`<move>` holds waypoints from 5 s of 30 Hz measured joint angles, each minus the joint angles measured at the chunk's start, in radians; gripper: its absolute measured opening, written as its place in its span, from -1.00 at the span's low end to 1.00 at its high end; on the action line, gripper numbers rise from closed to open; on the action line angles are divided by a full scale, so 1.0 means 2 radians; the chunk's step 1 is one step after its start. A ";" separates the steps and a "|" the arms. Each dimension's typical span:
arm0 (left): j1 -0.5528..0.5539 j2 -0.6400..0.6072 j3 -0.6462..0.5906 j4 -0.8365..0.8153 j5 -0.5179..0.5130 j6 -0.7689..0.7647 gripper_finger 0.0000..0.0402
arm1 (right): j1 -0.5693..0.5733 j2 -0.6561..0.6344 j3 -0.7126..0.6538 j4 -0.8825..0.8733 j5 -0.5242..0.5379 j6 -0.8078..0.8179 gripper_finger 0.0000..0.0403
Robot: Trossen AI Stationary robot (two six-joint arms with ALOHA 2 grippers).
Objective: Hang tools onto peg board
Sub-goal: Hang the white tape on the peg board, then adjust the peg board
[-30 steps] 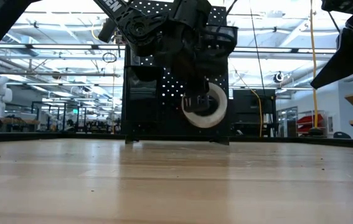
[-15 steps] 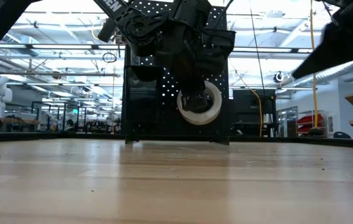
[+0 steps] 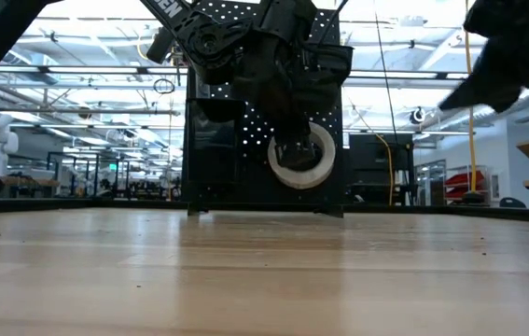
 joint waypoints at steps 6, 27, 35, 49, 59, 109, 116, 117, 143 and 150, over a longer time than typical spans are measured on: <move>0.000 0.000 0.000 0.000 0.012 -0.002 -0.40 | -0.119 -0.159 -0.120 0.219 -0.134 -0.121 -1.00; 0.002 0.000 0.000 0.000 0.012 0.001 -0.40 | -0.449 0.071 -0.125 0.497 -0.445 -0.196 -1.00; 0.007 0.000 0.000 0.000 0.012 0.001 -0.40 | -0.501 0.231 -0.107 0.643 -0.532 -0.194 -1.00; 0.007 0.000 0.000 0.000 0.012 0.001 -0.40 | -0.511 0.350 -0.026 0.666 -0.470 -0.239 -1.00; 0.008 0.000 0.000 0.001 0.022 0.006 -0.40 | -0.510 0.350 -0.026 0.665 -0.386 -0.249 -1.00; -0.085 -0.002 0.000 0.007 -0.034 0.000 -0.40 | -0.505 0.350 0.005 0.633 -0.326 -0.252 -1.00; -0.115 -0.005 0.000 0.033 -0.073 0.000 -0.40 | -0.488 0.350 0.005 0.633 -0.329 -0.265 -1.00; -0.120 -0.007 0.000 0.033 -0.079 0.000 -0.40 | -0.485 0.350 0.005 0.633 -0.329 -0.265 -1.00; -0.225 -0.257 -0.246 -0.016 -0.230 -0.302 -0.40 | -0.473 0.141 -0.085 0.511 -0.220 -0.227 -1.00; -0.238 -0.288 -0.315 -0.019 -0.230 -0.428 -0.40 | -0.536 0.168 -0.062 0.498 -0.245 -0.215 -1.00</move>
